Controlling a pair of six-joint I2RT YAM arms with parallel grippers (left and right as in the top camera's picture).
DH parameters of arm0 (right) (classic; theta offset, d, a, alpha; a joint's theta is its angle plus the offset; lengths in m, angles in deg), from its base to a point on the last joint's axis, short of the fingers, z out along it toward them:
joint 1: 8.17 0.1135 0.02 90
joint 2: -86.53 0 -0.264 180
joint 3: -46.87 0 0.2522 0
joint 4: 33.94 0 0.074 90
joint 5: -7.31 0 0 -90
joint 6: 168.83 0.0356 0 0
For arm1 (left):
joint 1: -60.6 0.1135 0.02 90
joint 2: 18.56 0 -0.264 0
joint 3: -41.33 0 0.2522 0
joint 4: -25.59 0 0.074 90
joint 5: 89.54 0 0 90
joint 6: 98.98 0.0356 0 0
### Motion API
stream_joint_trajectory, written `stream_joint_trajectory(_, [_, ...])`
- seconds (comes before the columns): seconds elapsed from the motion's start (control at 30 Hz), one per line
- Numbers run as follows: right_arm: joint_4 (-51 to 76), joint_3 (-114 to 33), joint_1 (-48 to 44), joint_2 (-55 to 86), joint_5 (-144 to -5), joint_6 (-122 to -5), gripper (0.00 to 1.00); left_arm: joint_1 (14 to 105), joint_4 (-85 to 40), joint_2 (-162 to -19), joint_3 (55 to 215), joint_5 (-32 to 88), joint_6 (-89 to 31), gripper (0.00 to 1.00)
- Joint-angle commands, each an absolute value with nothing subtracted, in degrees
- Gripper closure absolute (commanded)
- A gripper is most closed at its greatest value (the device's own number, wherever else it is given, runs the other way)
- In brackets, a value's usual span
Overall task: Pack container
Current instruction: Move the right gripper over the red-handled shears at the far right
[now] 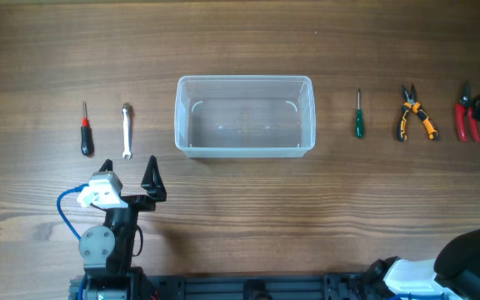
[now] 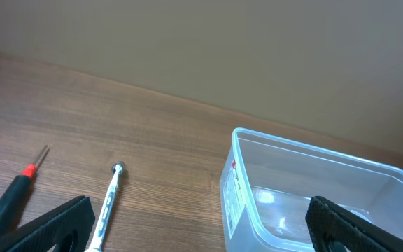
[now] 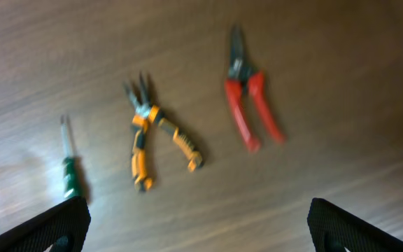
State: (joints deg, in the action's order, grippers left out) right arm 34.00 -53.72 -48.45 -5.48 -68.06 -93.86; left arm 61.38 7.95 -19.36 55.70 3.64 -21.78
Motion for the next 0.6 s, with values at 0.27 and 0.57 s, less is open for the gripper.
stream_joint_trajectory(0.27, [32.9,-64.06,-46.54,-19.23,-76.85,-99.96,0.0,61.73,7.65,-19.01,55.41,3.38,-22.33,0.0])
stream_joint_trajectory(0.57, [50.65,-91.91,-42.92,-39.86,-80.48,-100.61,0.0,61.73,7.65,-19.01,55.41,3.38,-22.33,0.0])
